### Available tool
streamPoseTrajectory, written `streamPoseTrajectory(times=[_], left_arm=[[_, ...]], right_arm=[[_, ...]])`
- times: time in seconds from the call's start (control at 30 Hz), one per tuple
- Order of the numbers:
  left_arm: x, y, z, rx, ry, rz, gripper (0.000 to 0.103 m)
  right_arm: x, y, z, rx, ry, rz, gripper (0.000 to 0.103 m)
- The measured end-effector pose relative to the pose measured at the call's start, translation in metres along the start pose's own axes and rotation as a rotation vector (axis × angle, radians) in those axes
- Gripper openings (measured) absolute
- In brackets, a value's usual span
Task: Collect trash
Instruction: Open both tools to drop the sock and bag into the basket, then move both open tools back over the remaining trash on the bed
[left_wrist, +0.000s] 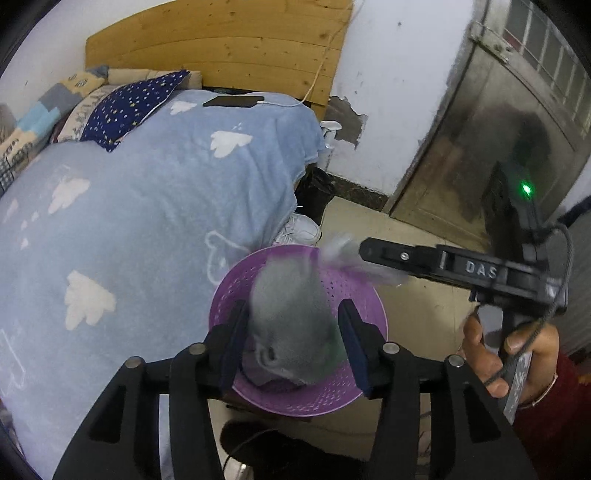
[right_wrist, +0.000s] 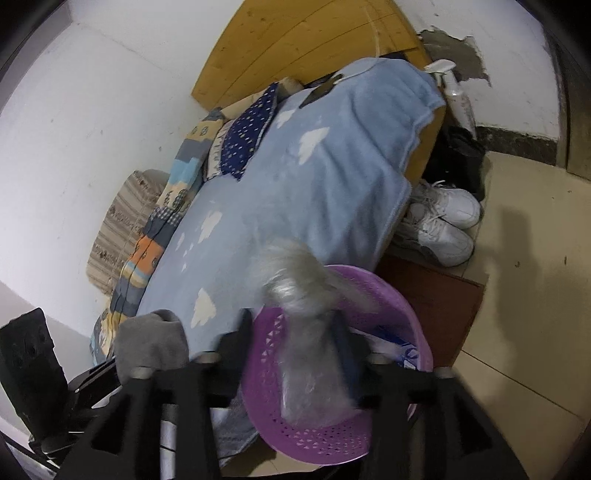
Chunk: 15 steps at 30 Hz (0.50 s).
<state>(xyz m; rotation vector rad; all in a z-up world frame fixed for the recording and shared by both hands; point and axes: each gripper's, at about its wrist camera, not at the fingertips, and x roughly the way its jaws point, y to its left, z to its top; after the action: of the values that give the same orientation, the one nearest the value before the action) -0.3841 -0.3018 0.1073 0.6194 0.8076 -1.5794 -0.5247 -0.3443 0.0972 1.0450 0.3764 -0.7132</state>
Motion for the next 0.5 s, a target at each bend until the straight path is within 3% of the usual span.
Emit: streamPoseTrajectory(times=[0.3, 0.5], left_arm=[[-0.036, 0.023, -0.025, -0.070, -0.054, 0.087, 0.049], [-0.085, 0.053, -0.062, -0.138, -0.117, 0.204, 0.053]], right_arm=[[-0.009, 0.001, 0.002, -0.016, -0.030, 0.008, 0.054], [0.010, 0.044, -0.013, -0.100, 0.038, 0.055, 0.054]])
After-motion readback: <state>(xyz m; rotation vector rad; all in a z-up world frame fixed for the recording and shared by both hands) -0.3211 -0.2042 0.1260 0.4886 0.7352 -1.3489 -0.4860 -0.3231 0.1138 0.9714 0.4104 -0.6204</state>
